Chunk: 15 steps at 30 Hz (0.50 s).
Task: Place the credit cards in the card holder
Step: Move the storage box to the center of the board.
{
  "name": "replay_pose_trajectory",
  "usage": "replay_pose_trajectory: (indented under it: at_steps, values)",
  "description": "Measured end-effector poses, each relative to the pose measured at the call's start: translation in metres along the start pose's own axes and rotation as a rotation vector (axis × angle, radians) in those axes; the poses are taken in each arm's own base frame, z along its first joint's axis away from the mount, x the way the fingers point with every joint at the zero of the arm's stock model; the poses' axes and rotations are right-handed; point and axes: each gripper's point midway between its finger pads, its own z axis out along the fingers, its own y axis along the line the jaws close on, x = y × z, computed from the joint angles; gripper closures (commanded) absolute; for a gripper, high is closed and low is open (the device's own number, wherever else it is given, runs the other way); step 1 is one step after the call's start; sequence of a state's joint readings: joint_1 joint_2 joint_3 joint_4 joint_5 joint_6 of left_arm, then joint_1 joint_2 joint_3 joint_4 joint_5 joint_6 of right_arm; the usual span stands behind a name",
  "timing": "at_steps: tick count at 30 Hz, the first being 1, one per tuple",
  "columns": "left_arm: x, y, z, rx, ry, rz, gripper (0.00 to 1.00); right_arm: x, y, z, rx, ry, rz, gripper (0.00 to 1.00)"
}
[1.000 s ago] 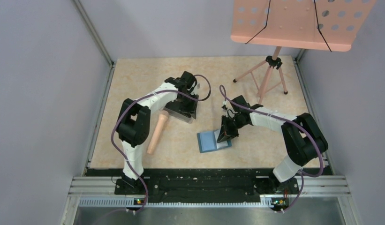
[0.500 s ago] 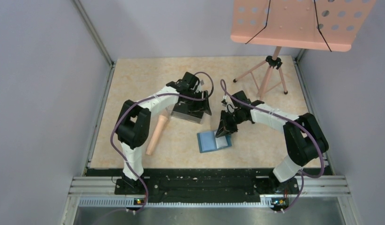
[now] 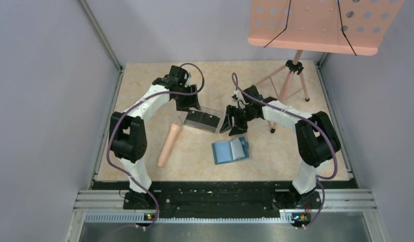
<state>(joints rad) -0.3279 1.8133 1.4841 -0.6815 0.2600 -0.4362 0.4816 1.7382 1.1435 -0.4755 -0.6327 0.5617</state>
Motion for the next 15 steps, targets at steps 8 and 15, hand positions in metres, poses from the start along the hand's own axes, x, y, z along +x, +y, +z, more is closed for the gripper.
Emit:
replay_pose_trajectory:
  at_steps: [8, 15]
  values:
    - [-0.001, 0.025, 0.031, -0.153, 0.081, 0.087, 0.41, -0.036, 0.000, 0.022, 0.019, -0.011, -0.001, 0.30]
    - [0.014, 0.042, 0.056, -0.245, 0.150, 0.134, 0.40, -0.054, -0.012, 0.042, 0.055, -0.011, 0.019, 0.43]
